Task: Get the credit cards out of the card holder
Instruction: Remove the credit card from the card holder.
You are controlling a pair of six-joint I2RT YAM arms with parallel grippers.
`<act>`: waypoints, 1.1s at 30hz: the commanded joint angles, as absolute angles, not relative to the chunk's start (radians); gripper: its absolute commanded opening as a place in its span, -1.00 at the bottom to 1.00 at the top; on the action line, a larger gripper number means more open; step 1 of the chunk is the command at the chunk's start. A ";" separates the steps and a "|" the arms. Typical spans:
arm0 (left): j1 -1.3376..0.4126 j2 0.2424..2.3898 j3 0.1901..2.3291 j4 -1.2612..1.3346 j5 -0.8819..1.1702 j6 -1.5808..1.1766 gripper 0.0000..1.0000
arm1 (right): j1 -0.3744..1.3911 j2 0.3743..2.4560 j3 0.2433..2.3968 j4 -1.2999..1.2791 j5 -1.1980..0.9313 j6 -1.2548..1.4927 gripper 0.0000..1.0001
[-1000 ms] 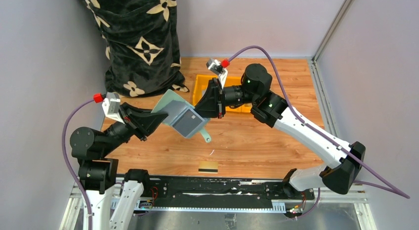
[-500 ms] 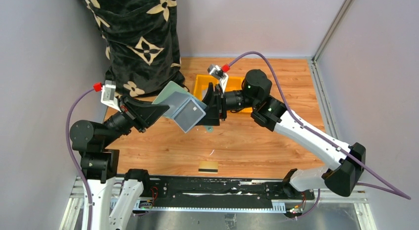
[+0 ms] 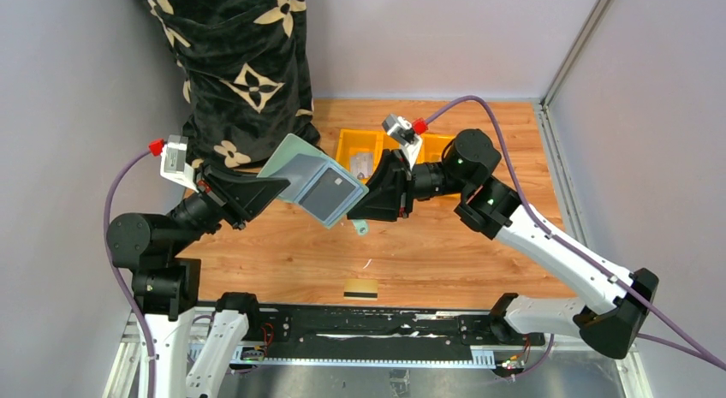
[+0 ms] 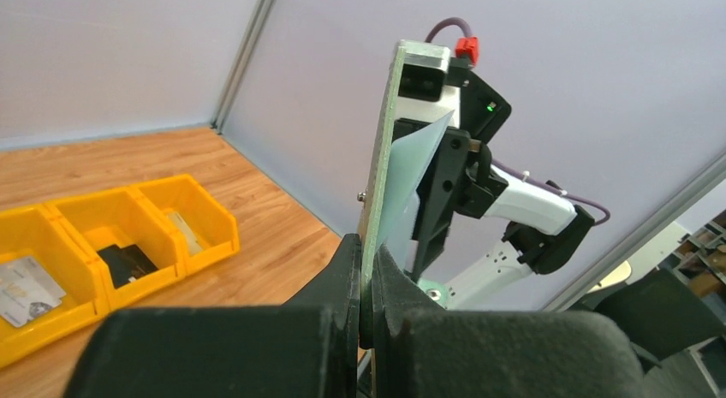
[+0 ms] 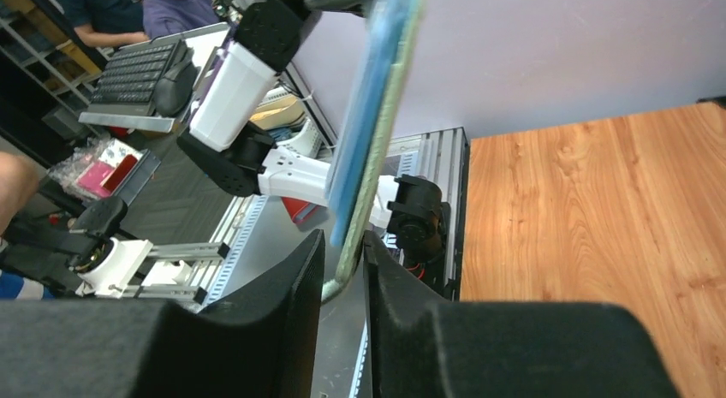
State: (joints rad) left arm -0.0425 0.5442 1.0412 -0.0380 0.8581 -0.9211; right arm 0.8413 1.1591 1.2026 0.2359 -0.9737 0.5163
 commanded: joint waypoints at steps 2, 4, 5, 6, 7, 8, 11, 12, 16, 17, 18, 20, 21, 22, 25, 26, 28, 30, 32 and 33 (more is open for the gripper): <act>-0.045 0.546 1.073 -0.005 0.894 -0.986 -1.00 | 0.830 1.178 1.226 0.277 -0.927 0.539 -0.40; -0.044 0.546 1.074 -0.006 0.901 -0.990 -1.00 | 0.826 1.185 1.231 0.280 -0.905 0.547 -0.30; -0.044 0.546 1.076 -0.005 0.904 -0.994 -1.00 | 0.824 1.188 1.233 0.285 -0.902 0.555 -0.32; -0.044 0.547 1.076 -0.005 0.908 -0.996 -1.00 | 0.819 1.190 1.232 0.300 -0.904 0.565 -0.39; -0.044 0.546 1.078 -0.005 0.910 -1.000 -1.00 | 0.817 1.190 1.232 0.312 -0.904 0.573 -0.46; -0.045 0.546 1.078 -0.005 0.912 -1.002 -1.00 | 0.815 1.190 1.232 0.319 -0.902 0.580 -0.53; -0.045 0.546 1.081 -0.005 0.913 -1.010 -1.00 | 0.813 1.184 1.231 0.324 -0.894 0.581 -0.65; -0.045 0.546 1.082 -0.005 0.912 -1.012 -1.00 | 0.813 1.183 1.230 0.325 -0.892 0.582 -0.69; -0.045 0.546 1.088 -0.005 0.912 -1.016 -1.00 | 0.813 1.182 1.230 0.331 -0.883 0.592 -0.73; -0.045 0.546 1.088 -0.005 0.911 -1.017 -1.00 | 0.813 1.183 1.232 0.331 -0.881 0.593 -0.71; -0.044 0.545 1.090 -0.005 0.911 -1.015 -1.00 | 0.813 1.184 1.233 0.331 -0.879 0.597 -0.67; -0.045 0.544 1.089 -0.005 0.911 -1.015 -1.00 | 0.813 1.187 1.234 0.339 -0.875 0.608 -0.56; -0.045 0.543 1.090 -0.005 0.910 -1.016 -1.00 | 0.813 1.189 1.233 0.349 -0.873 0.615 -0.52; -0.045 0.543 1.090 -0.005 0.910 -1.016 -1.00 | 0.813 1.190 1.236 0.350 -0.866 0.619 -0.47; -0.044 0.544 1.093 -0.005 0.908 -1.015 -1.00 | 0.813 1.194 1.238 0.359 -0.849 0.627 -0.32; -0.045 0.544 1.093 -0.005 0.908 -1.015 -1.00 | 0.813 1.196 1.241 0.360 -0.844 0.632 -0.30; -0.045 0.543 1.094 -0.005 0.909 -1.009 -1.00 | 0.813 1.200 1.245 0.365 -0.836 0.645 -0.20; -0.045 0.542 1.092 -0.011 0.908 -0.994 -1.00 | 0.814 1.207 1.245 0.378 -0.833 0.664 -0.05; -0.045 0.542 1.089 -0.020 0.908 -0.979 -1.00 | 0.815 1.215 1.244 0.402 -0.842 0.691 0.03; -0.045 0.540 1.087 -0.023 0.907 -0.975 -1.00 | 0.816 1.219 1.243 0.412 -0.850 0.704 0.09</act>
State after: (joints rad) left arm -0.0425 0.5449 1.0660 -0.0238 0.8917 -0.9985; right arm 0.8234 1.2053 1.2121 0.3347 -0.8497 0.6476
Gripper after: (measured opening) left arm 0.026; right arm 0.506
